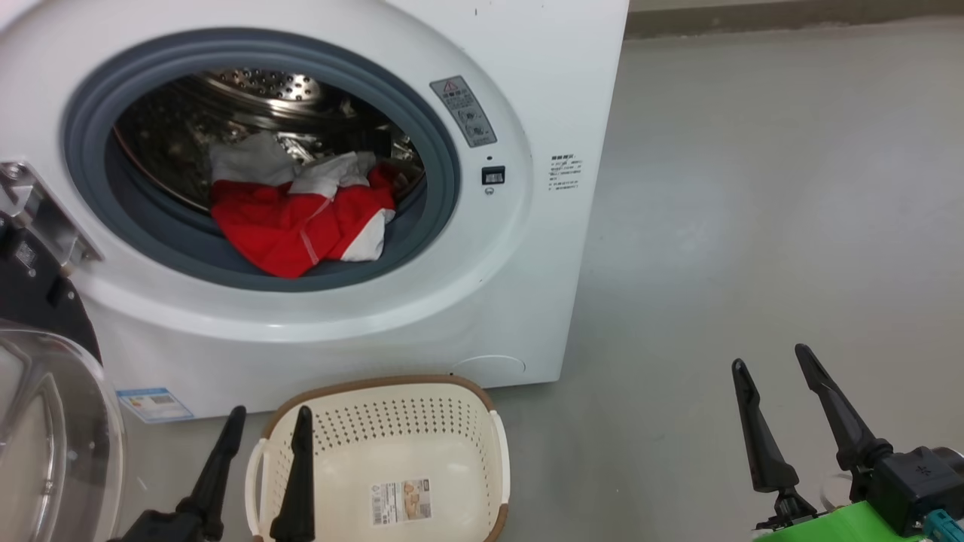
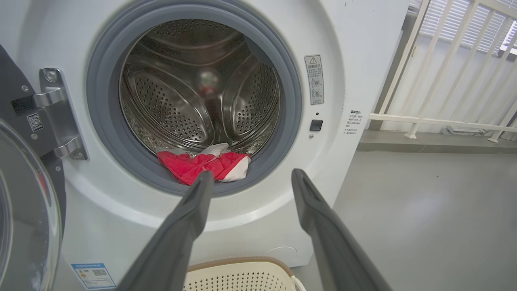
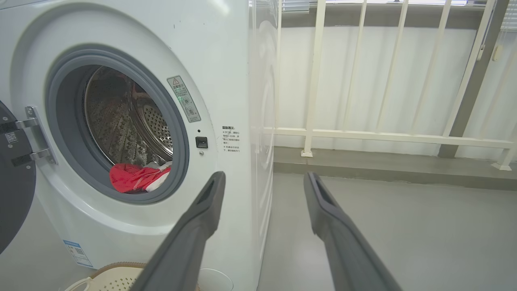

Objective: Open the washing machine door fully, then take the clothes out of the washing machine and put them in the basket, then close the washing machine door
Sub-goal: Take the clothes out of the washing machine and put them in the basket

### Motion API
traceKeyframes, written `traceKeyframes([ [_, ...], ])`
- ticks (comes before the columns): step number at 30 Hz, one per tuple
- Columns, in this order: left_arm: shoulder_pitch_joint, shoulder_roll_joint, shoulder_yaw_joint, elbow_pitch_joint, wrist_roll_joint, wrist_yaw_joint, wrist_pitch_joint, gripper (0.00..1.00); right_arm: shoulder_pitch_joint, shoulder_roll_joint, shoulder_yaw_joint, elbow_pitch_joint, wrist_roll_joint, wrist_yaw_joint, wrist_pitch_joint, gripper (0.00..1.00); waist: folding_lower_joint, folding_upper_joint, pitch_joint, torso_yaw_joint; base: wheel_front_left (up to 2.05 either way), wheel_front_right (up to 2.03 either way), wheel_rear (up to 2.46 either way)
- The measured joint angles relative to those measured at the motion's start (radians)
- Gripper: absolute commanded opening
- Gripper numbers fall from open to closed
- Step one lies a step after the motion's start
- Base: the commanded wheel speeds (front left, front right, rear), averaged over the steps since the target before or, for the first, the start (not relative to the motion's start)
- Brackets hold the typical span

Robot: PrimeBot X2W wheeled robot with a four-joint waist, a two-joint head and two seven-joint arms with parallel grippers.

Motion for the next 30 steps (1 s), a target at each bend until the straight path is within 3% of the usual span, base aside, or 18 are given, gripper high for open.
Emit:
traceKeyframes([
  [10, -0.089, 0.0, -0.009, 0.003, 0.02, 0.0, -0.002, 1.0, -0.048, 0.0, 0.007, -0.001, 0.0, 0.0, -0.008, 1.0, 0.0, 0.0, 0.085, 0.006, 0.0, 0.0, 0.0],
  [30, -0.458, -0.007, -0.01, 0.19, 0.056, 0.0, -0.03, 1.0, -0.162, -0.001, 0.032, 0.017, 0.0, 0.0, -0.026, 1.0, 0.0, 0.0, 0.281, -0.002, 0.0, 0.0, 0.0],
])
